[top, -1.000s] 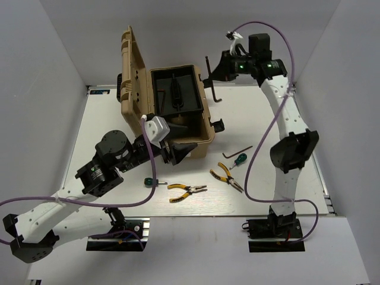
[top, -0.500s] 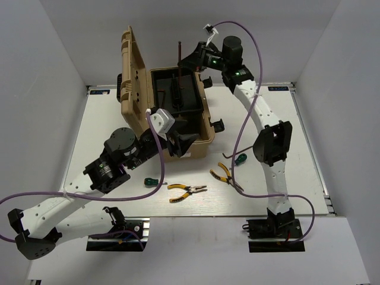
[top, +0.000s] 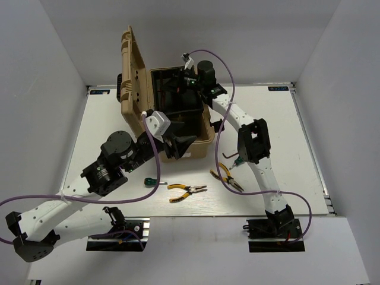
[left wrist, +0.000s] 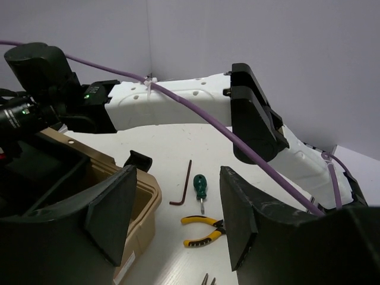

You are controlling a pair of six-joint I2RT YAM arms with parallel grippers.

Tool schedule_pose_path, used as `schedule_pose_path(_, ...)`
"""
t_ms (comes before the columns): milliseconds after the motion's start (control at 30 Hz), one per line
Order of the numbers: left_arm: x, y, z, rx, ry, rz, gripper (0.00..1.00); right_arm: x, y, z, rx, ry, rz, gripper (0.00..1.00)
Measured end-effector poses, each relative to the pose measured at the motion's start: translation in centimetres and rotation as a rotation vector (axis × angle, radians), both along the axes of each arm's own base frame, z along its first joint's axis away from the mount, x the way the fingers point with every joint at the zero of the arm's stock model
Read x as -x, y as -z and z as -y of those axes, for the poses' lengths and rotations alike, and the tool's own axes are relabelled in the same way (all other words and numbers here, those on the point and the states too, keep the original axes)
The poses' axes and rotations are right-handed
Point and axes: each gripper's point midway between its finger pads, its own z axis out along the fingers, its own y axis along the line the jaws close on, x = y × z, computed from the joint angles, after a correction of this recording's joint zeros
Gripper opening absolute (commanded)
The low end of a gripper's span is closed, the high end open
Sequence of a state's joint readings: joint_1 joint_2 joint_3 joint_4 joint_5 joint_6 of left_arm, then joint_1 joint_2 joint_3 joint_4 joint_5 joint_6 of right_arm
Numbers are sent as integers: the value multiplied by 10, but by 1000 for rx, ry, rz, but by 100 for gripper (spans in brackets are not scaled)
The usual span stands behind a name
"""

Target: Sort the tools into containers

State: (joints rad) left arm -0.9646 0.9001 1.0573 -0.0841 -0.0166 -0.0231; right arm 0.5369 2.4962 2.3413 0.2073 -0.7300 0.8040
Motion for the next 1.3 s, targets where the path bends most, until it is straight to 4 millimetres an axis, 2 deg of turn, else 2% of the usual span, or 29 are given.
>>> schedule_pose_path(67,2,-1,-3,3,-1,1,68,-4,10,1,25,15,1,0)
schedule_pose_path(100,3,-2,-4,3,-1,1,69,-6,13,2,37,23,9,15)
schedule_pose_path(133,4,-2,-6,3,-3,1,69,-8,15,3,46,28,21,25)
schedule_pose_path(233,6,-4,-10,9,-6,2,72,-10,18,5,64,33,49,45)
schedule_pose_path(300,5,-2,-11,8,-12,0,72,-11,20,7,75,33,60,51)
schedule_pose_path(400,3,4,-12,-5,-24,-12,72,-11,22,8,86,33,73,54)
schedule_pose_path(433,3,6,-12,-11,-26,-17,69,-10,21,8,89,31,75,54)
schedule_pose_path(500,1,10,-10,-18,-28,-28,61,-8,17,9,93,28,81,46)
schedule_pose_path(533,0,12,-9,-23,-29,-32,45,-7,14,10,96,28,89,20)
schedule_pose_path(567,-1,14,-7,-26,-29,-40,37,-7,9,12,98,30,101,6)
schedule_pose_path(600,-2,17,-5,-33,-29,-46,30,-5,3,15,101,31,103,0)
schedule_pose_path(633,-4,20,-2,-42,-28,-53,17,-3,-5,18,105,37,105,0)
schedule_pose_path(733,-13,34,14,-88,-20,-81,0,0,-37,40,136,95,133,0)
schedule_pose_path(800,-18,46,27,-120,-5,-103,0,-4,-67,66,171,179,197,0)
schedule_pose_path(867,-21,60,38,-153,11,-122,0,-12,-100,104,221,302,270,0)
schedule_pose_path(967,-28,82,56,-209,31,-152,5,-18,-142,183,316,509,366,0)
schedule_pose_path(1033,-38,92,74,-248,42,-168,12,-16,-155,243,399,616,389,0)
schedule_pose_path(1067,-43,98,85,-274,46,-178,26,-14,-154,271,443,649,388,17)
schedule_pose_path(1133,-58,108,110,-319,53,-181,37,-2,-137,308,531,644,348,31)
schedule_pose_path(1167,-64,116,121,-351,55,-197,41,5,-121,340,585,644,311,37)
schedule_pose_path(1200,-72,125,135,-384,57,-207,48,15,-102,357,630,625,267,48)
schedule_pose_path(1267,-92,140,165,-447,58,-224,52,43,-50,383,704,548,158,48)
schedule_pose_path(1300,-102,148,179,-469,56,-231,56,62,-24,391,727,507,83,32)
